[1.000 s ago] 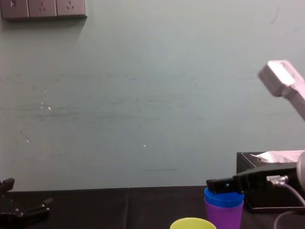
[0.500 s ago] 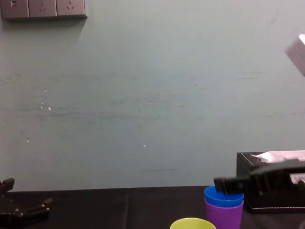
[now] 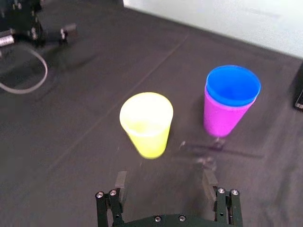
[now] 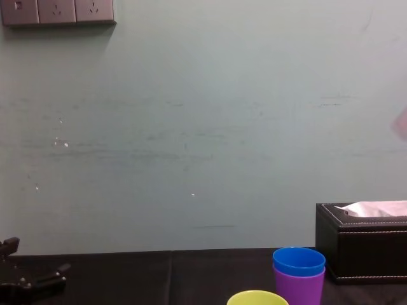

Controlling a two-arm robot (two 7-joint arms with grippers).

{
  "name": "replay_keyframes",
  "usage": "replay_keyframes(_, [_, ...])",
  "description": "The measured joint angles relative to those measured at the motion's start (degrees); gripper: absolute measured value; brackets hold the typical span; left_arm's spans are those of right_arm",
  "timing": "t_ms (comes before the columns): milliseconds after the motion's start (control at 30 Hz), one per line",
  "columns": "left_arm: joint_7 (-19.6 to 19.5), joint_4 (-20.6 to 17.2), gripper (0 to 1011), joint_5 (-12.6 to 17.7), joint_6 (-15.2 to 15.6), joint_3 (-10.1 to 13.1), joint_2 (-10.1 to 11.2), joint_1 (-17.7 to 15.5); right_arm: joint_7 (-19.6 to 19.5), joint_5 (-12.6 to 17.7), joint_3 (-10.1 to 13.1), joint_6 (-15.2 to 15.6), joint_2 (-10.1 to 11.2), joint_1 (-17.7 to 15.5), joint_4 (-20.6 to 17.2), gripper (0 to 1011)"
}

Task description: Stack the three plastic cups sequentially using one hand.

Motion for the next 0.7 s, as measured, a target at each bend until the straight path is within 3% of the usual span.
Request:
replay_keyframes(300, [0.0,0.0,1000,0.0,0.0,0.0,0.0,0.0,0.3,-1.3,-3.5,0.5,1.1,0.2,0.7,1004])
replay_keyframes(700, [0.0,0.0,1000,0.0,0.0,0.0,0.0,0.0,-0.6,-2.9,-5.1,-4.5,-2.2,1.5,4.8,1004])
